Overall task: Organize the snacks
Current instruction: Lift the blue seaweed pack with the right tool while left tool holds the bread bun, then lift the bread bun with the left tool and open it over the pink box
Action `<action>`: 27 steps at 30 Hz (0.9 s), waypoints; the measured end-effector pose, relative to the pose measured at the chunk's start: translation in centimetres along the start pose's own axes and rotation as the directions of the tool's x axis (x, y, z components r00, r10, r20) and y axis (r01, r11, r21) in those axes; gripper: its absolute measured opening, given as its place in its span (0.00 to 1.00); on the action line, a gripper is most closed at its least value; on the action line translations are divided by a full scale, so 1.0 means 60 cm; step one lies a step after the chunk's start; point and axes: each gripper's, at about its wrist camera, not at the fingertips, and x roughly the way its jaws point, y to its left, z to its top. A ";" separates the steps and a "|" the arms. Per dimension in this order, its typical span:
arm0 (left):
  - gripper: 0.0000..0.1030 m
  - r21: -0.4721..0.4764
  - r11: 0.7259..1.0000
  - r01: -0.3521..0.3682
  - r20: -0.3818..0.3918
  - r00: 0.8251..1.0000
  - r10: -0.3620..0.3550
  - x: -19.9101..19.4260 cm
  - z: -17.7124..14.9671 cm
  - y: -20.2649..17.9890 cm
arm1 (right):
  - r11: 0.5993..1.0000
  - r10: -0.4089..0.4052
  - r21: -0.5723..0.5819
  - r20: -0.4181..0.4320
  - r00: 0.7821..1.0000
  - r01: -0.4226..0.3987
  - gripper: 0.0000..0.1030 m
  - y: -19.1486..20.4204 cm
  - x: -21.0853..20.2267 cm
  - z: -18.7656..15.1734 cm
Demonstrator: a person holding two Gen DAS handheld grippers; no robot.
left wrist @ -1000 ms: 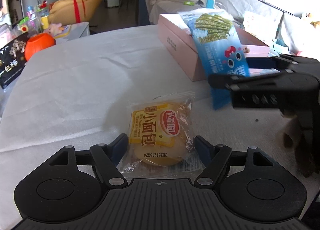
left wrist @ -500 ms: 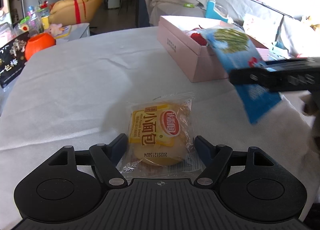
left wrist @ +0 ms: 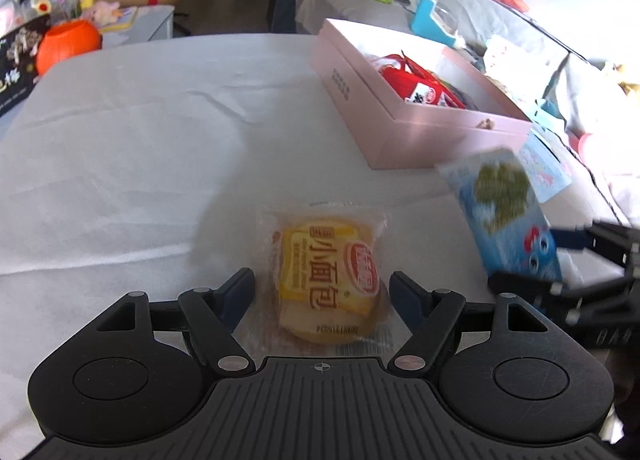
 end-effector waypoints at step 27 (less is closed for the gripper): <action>0.73 0.143 0.980 -0.137 0.061 0.990 0.130 0.001 -0.030 -0.040 | 0.997 -0.051 -0.042 0.143 0.988 0.058 0.82 -0.009 -0.057 0.007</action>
